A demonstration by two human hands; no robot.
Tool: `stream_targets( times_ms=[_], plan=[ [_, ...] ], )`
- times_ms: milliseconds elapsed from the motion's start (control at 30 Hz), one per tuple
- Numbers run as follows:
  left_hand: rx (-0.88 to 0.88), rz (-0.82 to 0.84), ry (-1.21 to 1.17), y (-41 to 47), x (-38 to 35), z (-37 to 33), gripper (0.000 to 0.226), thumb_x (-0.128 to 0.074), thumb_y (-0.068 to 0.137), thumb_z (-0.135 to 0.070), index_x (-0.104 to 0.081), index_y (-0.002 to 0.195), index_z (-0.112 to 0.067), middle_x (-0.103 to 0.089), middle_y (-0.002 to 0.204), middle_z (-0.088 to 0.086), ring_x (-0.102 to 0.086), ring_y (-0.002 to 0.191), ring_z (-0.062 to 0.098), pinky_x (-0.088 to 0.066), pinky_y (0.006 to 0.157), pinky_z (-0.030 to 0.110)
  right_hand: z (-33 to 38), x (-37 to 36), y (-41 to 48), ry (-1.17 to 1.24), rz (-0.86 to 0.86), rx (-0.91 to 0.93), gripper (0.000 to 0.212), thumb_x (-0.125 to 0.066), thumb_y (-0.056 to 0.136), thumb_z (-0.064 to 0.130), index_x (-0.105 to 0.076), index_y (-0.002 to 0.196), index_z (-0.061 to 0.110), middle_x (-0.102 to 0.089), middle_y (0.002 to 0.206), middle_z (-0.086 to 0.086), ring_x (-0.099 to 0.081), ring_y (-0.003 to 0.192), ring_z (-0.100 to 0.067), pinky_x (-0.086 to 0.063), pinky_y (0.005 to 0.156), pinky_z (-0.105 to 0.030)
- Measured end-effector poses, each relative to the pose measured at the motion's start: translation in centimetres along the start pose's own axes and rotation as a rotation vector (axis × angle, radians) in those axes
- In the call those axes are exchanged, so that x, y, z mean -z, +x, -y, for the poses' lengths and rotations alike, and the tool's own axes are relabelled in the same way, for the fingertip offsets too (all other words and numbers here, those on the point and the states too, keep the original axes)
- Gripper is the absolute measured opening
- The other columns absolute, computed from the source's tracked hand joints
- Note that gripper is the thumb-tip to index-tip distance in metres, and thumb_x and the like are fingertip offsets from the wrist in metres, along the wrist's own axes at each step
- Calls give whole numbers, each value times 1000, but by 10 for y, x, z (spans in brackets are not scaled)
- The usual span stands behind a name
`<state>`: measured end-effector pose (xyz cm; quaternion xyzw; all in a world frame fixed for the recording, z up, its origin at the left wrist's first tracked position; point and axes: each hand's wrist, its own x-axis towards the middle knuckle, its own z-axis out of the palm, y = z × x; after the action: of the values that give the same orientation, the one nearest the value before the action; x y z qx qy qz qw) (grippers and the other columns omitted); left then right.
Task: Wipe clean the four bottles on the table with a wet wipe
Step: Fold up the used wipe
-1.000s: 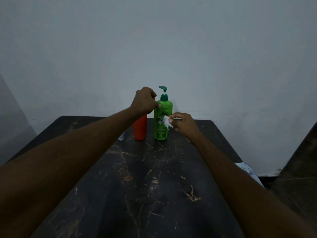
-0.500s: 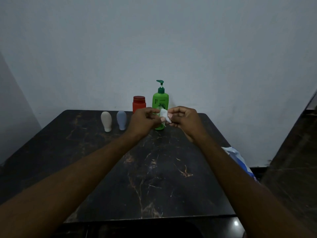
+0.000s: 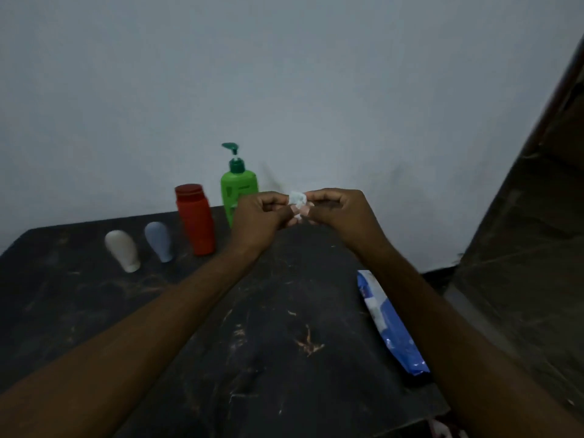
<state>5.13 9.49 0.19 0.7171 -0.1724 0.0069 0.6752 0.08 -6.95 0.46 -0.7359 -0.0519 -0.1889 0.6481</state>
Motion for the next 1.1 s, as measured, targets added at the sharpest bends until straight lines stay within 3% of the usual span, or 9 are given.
stream_targets(
  times_ms=[200,300,433,600,700,833,933,1000,1100],
  plan=[
    [85,141,17,36,-69,-43,11,-75,89,0,-77,100,1,-79,81,14,-76,73,19,-61,70,26,22,73,20,-69,-195,-102,16,-75,82,0,-77,96,6,-77,88,-4,-74,78,-14,-60,73,-29],
    [107,252,29,48,-110,-66,13,-75,89,-1,-76,102,3,-79,85,16,-77,72,17,-60,67,22,38,116,15,-61,-283,-146,14,-75,83,1,-77,91,12,-77,89,-10,-74,82,-26,-62,77,-38],
    [224,409,-48,51,-180,-78,16,-72,91,2,-71,104,12,-77,91,23,-78,79,25,-62,71,23,46,180,-6,-76,-414,-246,12,-73,84,0,-76,95,6,-75,90,-17,-74,82,-30,-62,75,-35],
    [337,565,-60,21,-287,-58,9,-74,90,-1,-74,98,4,-78,92,18,-78,88,30,-63,77,30,29,265,-66,-97,-564,-373,18,-72,84,-4,-73,101,-7,-73,82,-13,-69,66,-10,-57,65,-20],
    [382,637,-10,-11,-352,-34,13,-75,89,2,-72,99,10,-76,92,22,-78,80,25,-64,72,29,10,309,-114,-101,-656,-468,18,-71,85,-6,-72,102,-9,-73,76,-5,-68,63,-4,-55,62,-18],
    [383,812,188,-43,-419,26,9,-86,78,-6,-77,76,-4,-76,81,18,-77,80,34,-65,76,50,-37,347,-177,-110,-765,-593,14,-72,83,-7,-74,96,-6,-72,64,6,-62,54,0,-47,54,-12],
    [313,974,431,-55,-457,70,14,-91,69,-17,-78,68,-12,-76,74,8,-75,73,22,-64,76,43,-84,358,-220,-64,-836,-689,12,-74,82,-6,-75,93,-2,-72,64,2,-61,51,-2,-47,53,-14],
    [262,1080,564,-66,-478,97,14,-90,74,-15,-80,78,-6,-76,77,8,-68,70,13,-60,74,37,-121,359,-245,-17,-875,-755,13,-72,82,-8,-75,91,1,-72,63,3,-61,50,-4,-48,52,-14],
    [251,1187,710,-80,-505,140,14,-88,77,-15,-81,86,-6,-77,84,7,-70,77,13,-59,75,31,-178,358,-272,116,-967,-839,15,-69,82,-11,-75,86,2,-73,66,-4,-63,54,-8,-54,56,-18]
  ],
)
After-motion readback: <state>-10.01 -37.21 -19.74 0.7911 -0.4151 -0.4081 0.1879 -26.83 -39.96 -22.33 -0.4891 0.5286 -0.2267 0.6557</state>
